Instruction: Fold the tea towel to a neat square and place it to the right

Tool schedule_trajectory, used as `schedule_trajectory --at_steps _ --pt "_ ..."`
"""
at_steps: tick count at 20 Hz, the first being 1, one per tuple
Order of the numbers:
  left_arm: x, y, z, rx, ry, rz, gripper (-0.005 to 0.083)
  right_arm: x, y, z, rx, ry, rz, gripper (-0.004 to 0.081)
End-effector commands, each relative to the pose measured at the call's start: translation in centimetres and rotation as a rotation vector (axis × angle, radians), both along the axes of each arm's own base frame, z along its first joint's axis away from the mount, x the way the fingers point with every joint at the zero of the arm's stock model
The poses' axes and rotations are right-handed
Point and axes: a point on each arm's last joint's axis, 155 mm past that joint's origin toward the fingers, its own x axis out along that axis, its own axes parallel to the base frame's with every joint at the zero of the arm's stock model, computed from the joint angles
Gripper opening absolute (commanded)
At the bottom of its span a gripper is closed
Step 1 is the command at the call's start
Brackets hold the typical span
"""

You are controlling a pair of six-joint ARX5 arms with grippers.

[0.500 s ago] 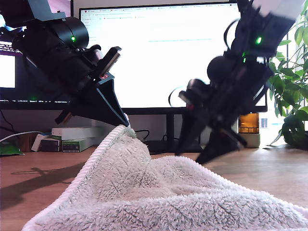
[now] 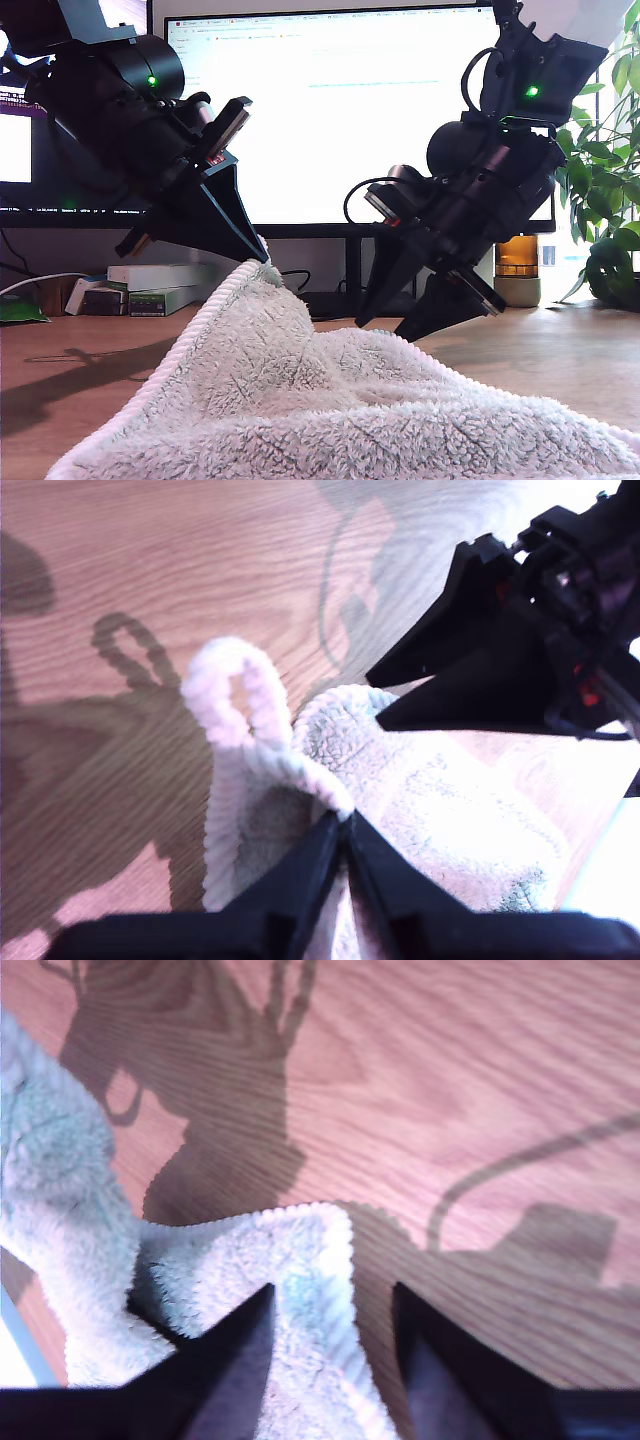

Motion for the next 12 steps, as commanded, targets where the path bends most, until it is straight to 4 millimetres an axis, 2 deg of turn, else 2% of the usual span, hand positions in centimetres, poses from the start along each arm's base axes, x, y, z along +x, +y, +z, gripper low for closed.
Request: schedule_trajectory --at_steps 1,6,12 --pt "0.1 0.0 -0.6 0.003 0.001 -0.008 -0.0019 0.1 0.4 0.6 0.012 0.001 -0.006 0.0181" --pt "0.0 0.9 -1.2 0.038 0.001 -0.017 -0.0019 0.2 0.2 0.4 -0.001 -0.003 -0.013 -0.0014" --pt "-0.5 4.4 -3.1 0.169 0.021 -0.015 -0.0019 0.2 -0.2 0.4 -0.024 0.007 -0.020 -0.0014"
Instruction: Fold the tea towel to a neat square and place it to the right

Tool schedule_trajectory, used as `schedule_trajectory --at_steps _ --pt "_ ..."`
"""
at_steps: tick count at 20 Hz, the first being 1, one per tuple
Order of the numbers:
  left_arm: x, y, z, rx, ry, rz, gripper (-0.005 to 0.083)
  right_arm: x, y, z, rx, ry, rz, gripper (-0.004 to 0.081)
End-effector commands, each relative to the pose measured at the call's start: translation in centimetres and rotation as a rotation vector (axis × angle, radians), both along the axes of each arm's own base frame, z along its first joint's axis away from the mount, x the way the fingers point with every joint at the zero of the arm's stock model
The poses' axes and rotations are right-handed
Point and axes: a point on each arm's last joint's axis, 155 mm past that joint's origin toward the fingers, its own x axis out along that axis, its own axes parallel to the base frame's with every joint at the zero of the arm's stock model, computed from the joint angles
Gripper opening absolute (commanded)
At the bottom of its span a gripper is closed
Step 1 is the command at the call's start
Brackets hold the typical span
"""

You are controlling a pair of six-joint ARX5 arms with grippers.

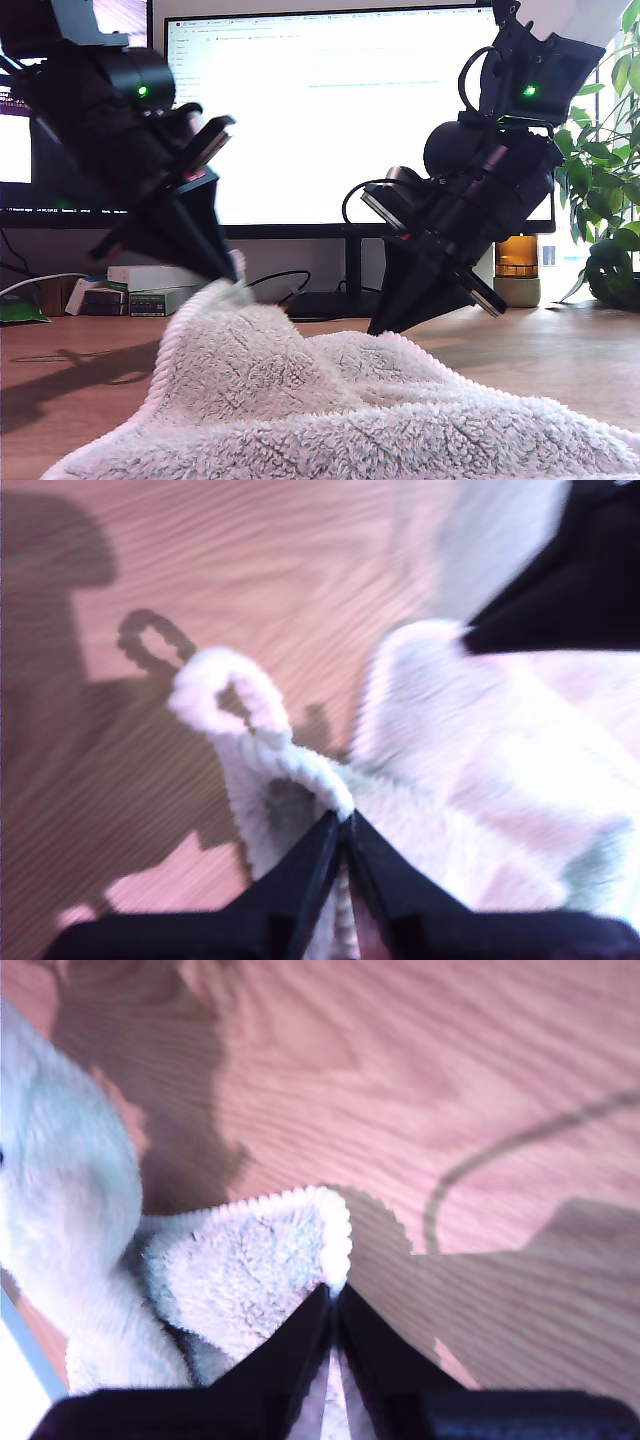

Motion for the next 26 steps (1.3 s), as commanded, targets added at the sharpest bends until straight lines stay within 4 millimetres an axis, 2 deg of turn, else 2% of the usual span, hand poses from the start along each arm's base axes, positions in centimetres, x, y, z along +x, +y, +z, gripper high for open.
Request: schedule_trajectory --at_steps 1,3,6,10,12,16,20,22,24,26 --pt "0.0 0.8 -0.9 0.027 0.012 -0.006 -0.0019 0.8 0.0 0.8 -0.013 -0.032 -0.006 -0.0013" --pt "0.2 1.9 -1.2 0.053 0.015 0.010 -0.0019 1.8 -0.7 1.3 -0.067 -0.070 -0.033 -0.0014" --pt "0.5 2.6 -1.3 0.058 0.013 0.021 -0.0019 2.7 -1.6 3.4 -0.115 -0.130 -0.062 -0.0013" --pt "0.6 2.8 -1.3 0.067 -0.005 0.005 -0.0019 2.4 -3.3 4.8 -0.213 -0.150 -0.095 -0.0013" --pt "0.7 2.8 -1.3 0.067 -0.006 0.005 -0.0019 2.4 -4.7 5.0 -0.294 -0.176 -0.117 -0.0013" --pt "1.2 3.0 -1.4 0.079 -0.026 0.014 -0.0019 1.0 -7.5 4.1 -0.438 -0.139 -0.122 -0.0013" --pt "0.8 3.5 -1.7 0.103 -0.007 0.019 -0.0019 -0.5 -9.2 3.6 -0.544 -0.101 -0.099 -0.0013" --pt "0.9 3.6 -1.8 0.111 -0.014 0.019 -0.0019 0.0 -9.0 3.6 -0.545 -0.128 -0.098 -0.0012" --pt "1.5 3.9 -1.8 0.129 -0.036 0.030 -0.0007 0.8 -8.7 3.8 -0.535 -0.161 -0.106 0.0038" --pt "1.9 4.4 -2.0 0.155 -0.055 0.042 0.0051 1.4 -8.3 3.9 -0.528 -0.189 -0.106 0.0152"
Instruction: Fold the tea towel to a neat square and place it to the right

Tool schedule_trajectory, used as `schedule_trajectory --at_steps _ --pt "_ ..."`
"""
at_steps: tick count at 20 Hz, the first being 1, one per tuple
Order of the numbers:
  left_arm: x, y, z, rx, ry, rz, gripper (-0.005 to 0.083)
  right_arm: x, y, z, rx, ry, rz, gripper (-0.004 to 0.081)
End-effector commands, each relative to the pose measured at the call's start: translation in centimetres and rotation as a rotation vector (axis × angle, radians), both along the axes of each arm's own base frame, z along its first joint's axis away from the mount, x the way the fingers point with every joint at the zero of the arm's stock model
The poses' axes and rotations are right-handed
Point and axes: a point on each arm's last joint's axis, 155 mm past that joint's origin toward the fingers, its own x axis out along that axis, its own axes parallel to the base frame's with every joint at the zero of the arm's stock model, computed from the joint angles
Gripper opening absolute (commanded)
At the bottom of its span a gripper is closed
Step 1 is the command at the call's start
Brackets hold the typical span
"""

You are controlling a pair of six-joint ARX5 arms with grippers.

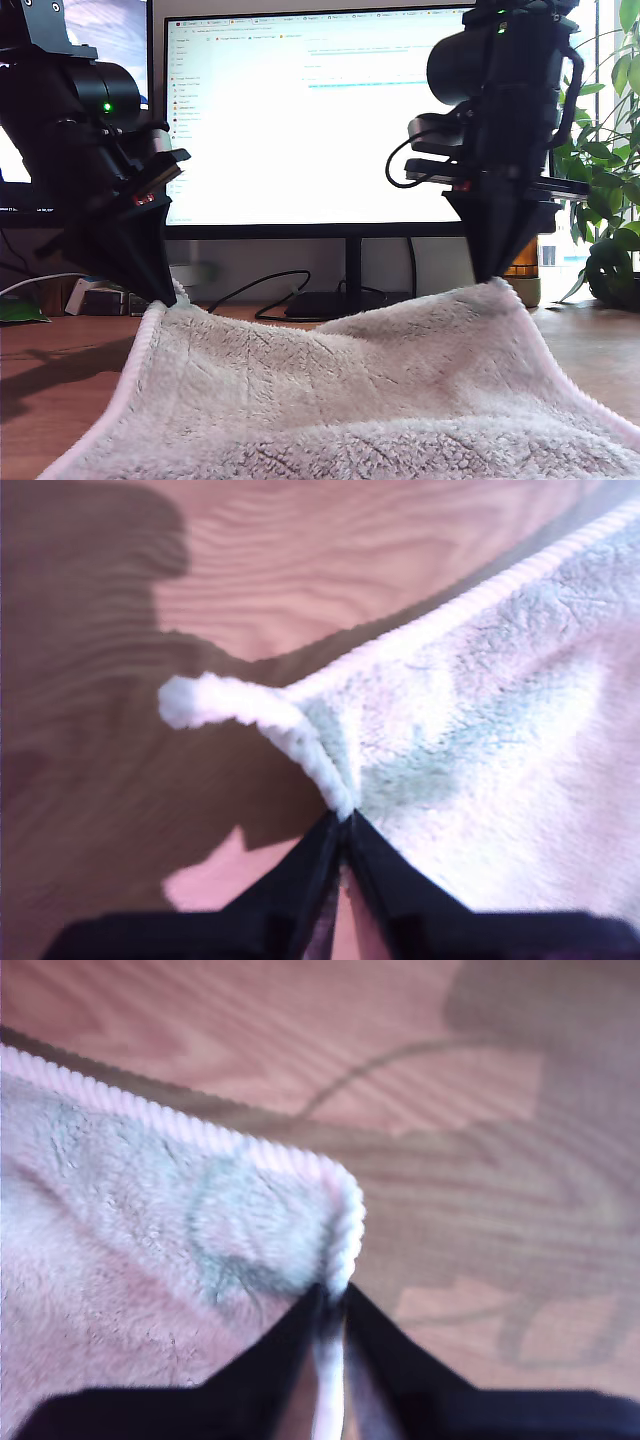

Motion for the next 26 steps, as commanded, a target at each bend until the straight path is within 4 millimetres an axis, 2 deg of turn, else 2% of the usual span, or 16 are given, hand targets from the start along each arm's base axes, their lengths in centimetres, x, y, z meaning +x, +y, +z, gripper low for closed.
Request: schedule_trajectory --at_steps 1,4,5,7,8,9,11,12,15,20,22,26 --pt "0.3 0.3 -0.7 0.021 -0.002 0.006 0.0094 0.2 0.5 -0.3 -0.001 -0.012 0.014 0.0201" --pt "1.0 0.4 -0.6 0.025 -0.032 0.011 0.0264 0.2 0.6 -0.7 -0.009 -0.006 0.034 0.0273" --pt "1.1 0.6 -0.7 0.037 -0.035 0.015 0.0298 0.2 0.6 -0.9 -0.013 0.000 0.041 0.0289" --pt "1.7 1.6 -0.9 0.092 -0.069 0.019 0.0307 0.6 1.0 -0.9 0.001 -0.014 0.043 0.0289" --pt "2.3 2.0 -0.9 0.104 -0.090 0.027 0.0284 0.9 1.6 -0.8 0.029 -0.027 0.052 0.0279" --pt "2.8 2.0 -0.6 0.093 -0.106 0.032 0.0207 1.3 2.4 -0.5 0.064 -0.044 0.075 0.0244" --pt "2.9 1.5 -0.2 0.052 -0.125 -0.010 0.0002 1.6 3.3 -0.2 0.106 -0.061 0.096 0.0093" --pt "2.7 1.1 0.0 0.030 -0.122 -0.028 -0.0020 1.6 3.3 -0.1 0.107 -0.063 0.105 -0.0008" --pt "2.6 0.6 0.9 0.008 -0.141 -0.040 -0.0019 1.6 3.3 -0.1 0.097 -0.069 0.143 -0.0010" --pt "2.8 0.2 4.9 -0.023 -0.252 -0.045 -0.0019 1.8 3.4 0.7 0.106 -0.099 0.145 -0.0010" --pt "2.8 0.2 6.4 -0.035 -0.293 -0.044 -0.0019 2.5 3.4 1.8 0.108 -0.153 0.140 -0.0011" --pt "2.6 0.3 9.5 -0.068 -0.407 -0.041 -0.0019 3.2 2.5 5.2 0.103 -0.297 0.117 -0.0011"
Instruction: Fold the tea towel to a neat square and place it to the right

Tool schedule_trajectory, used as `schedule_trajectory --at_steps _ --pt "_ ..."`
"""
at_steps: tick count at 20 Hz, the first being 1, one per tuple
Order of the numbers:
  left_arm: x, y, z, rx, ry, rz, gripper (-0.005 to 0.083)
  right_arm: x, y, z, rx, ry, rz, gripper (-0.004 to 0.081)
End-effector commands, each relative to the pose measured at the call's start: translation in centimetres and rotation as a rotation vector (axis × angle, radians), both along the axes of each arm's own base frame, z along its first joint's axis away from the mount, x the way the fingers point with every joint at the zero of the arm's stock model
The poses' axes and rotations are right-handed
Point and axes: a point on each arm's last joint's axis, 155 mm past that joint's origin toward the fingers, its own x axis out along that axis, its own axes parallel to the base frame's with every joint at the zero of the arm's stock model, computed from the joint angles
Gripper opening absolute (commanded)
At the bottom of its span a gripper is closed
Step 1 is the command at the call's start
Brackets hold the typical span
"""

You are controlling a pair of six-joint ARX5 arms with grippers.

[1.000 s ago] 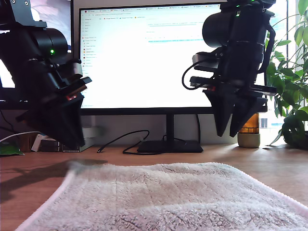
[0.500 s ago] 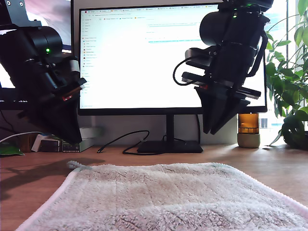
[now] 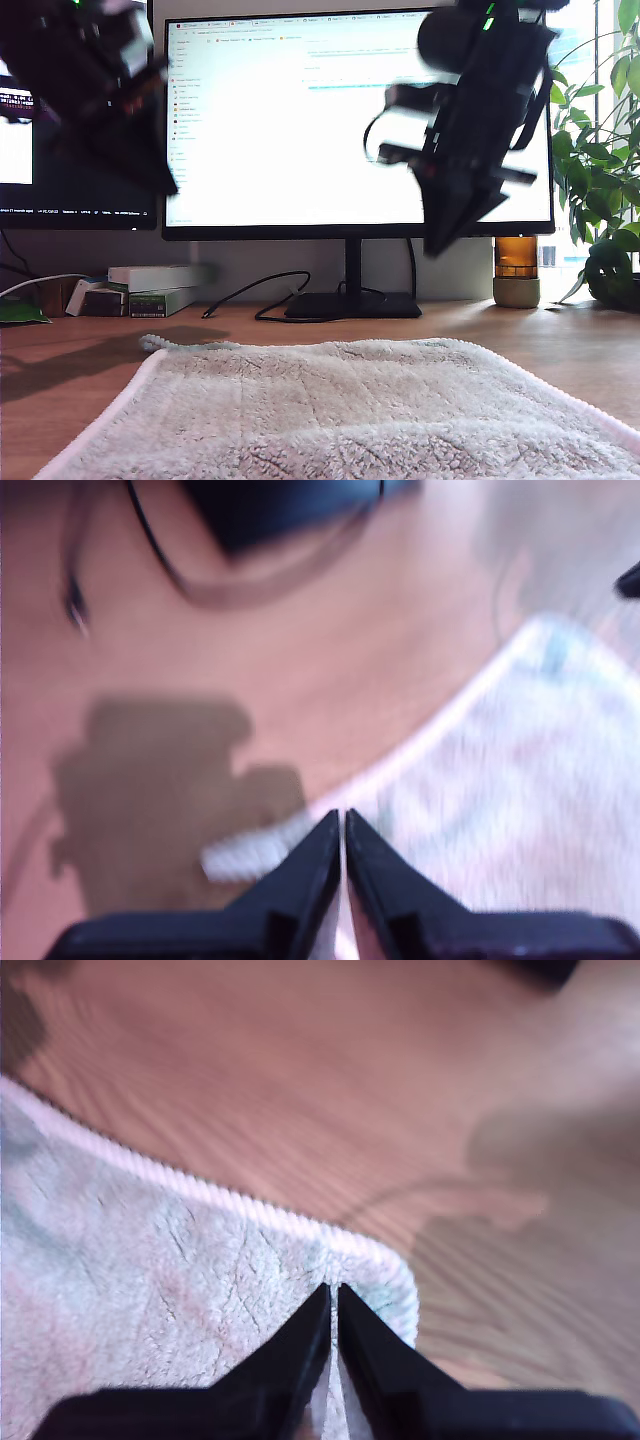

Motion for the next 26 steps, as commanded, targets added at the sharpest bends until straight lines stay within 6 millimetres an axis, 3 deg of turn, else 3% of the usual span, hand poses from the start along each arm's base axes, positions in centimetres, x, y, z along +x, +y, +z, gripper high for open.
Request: schedule_trajectory --at_steps 1,4,8,16,21,23,26 --pt "-1.1 0.0 -0.6 -0.004 -0.011 -0.012 -0.0020 -0.5 -0.4 2.6 0.021 -0.084 -0.003 -0.0011" --pt "-2.3 0.3 -0.2 -0.026 -0.083 -0.014 -0.0020 -1.3 -0.9 4.1 0.057 -0.183 -0.007 -0.0011" --pt "-5.1 0.5 -0.8 -0.067 -0.152 -0.039 -0.0020 -3.7 -0.9 3.9 0.097 -0.269 0.022 -0.0011" --pt "-13.4 -2.1 -3.7 -0.110 -0.152 -0.198 -0.0020 -11.9 0.1 0.0 0.127 -0.243 0.190 -0.0011" --pt "-18.2 -4.5 -5.3 -0.073 -0.111 -0.378 -0.0019 -18.1 0.9 -2.9 0.032 -0.139 0.521 -0.0011" --pt "-20.1 -5.0 -6.7 0.019 -0.139 -0.518 -0.0012 -19.2 1.5 -3.1 -0.018 -0.178 0.690 -0.0011" --pt "-22.7 -3.8 -9.5 0.211 -0.180 -0.742 0.0059 -19.6 1.8 -3.1 -0.118 -0.283 0.926 -0.0001"
